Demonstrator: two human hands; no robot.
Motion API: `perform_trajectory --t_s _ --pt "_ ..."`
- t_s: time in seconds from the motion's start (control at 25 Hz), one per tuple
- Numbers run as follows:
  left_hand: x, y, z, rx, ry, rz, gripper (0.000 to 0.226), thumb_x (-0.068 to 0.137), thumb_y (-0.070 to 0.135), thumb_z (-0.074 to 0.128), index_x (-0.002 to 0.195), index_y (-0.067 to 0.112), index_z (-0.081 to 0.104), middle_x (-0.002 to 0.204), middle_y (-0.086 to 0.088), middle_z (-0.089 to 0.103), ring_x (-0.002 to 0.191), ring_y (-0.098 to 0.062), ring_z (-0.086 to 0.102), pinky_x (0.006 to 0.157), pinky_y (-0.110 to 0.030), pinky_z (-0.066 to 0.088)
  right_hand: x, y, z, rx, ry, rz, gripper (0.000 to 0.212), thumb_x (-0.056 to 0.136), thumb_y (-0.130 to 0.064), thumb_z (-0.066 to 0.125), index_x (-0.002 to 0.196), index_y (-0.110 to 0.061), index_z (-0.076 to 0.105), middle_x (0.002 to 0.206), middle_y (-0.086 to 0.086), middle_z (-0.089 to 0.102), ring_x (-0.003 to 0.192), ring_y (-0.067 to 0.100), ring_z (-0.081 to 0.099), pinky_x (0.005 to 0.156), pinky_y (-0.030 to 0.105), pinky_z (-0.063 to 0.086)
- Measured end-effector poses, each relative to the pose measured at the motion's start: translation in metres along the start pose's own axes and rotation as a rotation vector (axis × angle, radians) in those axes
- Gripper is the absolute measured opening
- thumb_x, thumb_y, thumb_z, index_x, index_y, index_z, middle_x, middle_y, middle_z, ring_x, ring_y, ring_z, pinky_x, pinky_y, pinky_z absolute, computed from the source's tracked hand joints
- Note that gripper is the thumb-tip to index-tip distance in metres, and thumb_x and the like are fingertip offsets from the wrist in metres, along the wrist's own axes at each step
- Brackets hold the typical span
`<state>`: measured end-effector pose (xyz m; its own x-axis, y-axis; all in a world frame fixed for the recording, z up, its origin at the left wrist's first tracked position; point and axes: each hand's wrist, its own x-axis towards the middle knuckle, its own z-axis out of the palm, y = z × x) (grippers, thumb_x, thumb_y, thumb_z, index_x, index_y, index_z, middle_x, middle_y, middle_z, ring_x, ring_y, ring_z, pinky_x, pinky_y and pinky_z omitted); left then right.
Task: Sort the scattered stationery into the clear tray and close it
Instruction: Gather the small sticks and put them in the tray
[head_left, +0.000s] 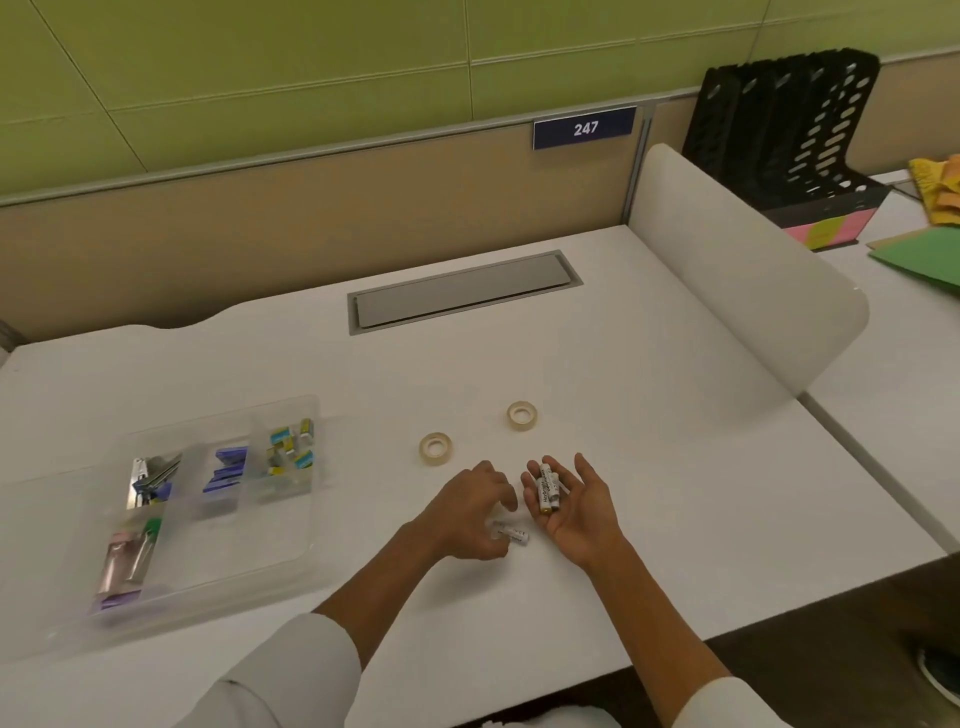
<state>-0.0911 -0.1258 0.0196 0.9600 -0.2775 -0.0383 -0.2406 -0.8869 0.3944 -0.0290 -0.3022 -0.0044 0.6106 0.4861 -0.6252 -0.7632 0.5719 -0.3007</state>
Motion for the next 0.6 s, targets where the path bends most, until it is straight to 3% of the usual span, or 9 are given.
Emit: perform_trajectory --t_s 0.12,0.24,0.44,0.6 --pt "0.0 0.005 0.013 0.138 -0.066 0.086 0.033 0.068 0.028 0.067 0.099 0.02 0.068 0.091 0.006 0.068 0.089 -0.016 0.05 0.072 -0.033 0.046 -0.001 -0.002 -0.003 -0.012 0.005 0.003 0.047 0.098 -0.045 0.051 0.124 -0.007 0.058 0.114 0.017 0.07 0.102 0.034 0.068 0.076 0.039 0.061" --pt "0.001 0.008 0.023 0.187 -0.034 0.109 0.022 0.07 0.013 0.062 0.09 0.018 0.069 0.082 0.003 0.07 0.08 -0.019 0.051 0.069 -0.038 0.048 -0.003 -0.005 -0.005 -0.019 0.003 0.004 0.048 0.098 -0.044 0.051 0.126 -0.006 0.058 0.115 0.017 0.069 0.104 0.034 0.067 0.079 0.04 0.061" --pt "-0.004 0.01 0.008 0.007 0.127 -0.01 0.022 0.071 0.014 0.065 0.092 0.016 0.069 0.083 0.001 0.068 0.083 -0.018 0.054 0.065 -0.033 0.047 -0.003 -0.007 -0.004 -0.037 -0.013 0.019 0.05 0.098 -0.045 0.051 0.127 -0.005 0.057 0.117 0.019 0.069 0.101 0.036 0.07 0.081 0.043 0.061" --pt "-0.003 0.006 -0.012 -0.102 0.278 0.022 0.023 0.07 0.011 0.066 0.092 0.017 0.068 0.081 0.005 0.065 0.083 -0.016 0.052 0.066 -0.032 0.048 -0.002 0.003 0.004 -0.048 -0.049 0.078 0.049 0.097 -0.045 0.052 0.124 -0.004 0.057 0.119 0.022 0.068 0.098 0.038 0.071 0.08 0.046 0.061"
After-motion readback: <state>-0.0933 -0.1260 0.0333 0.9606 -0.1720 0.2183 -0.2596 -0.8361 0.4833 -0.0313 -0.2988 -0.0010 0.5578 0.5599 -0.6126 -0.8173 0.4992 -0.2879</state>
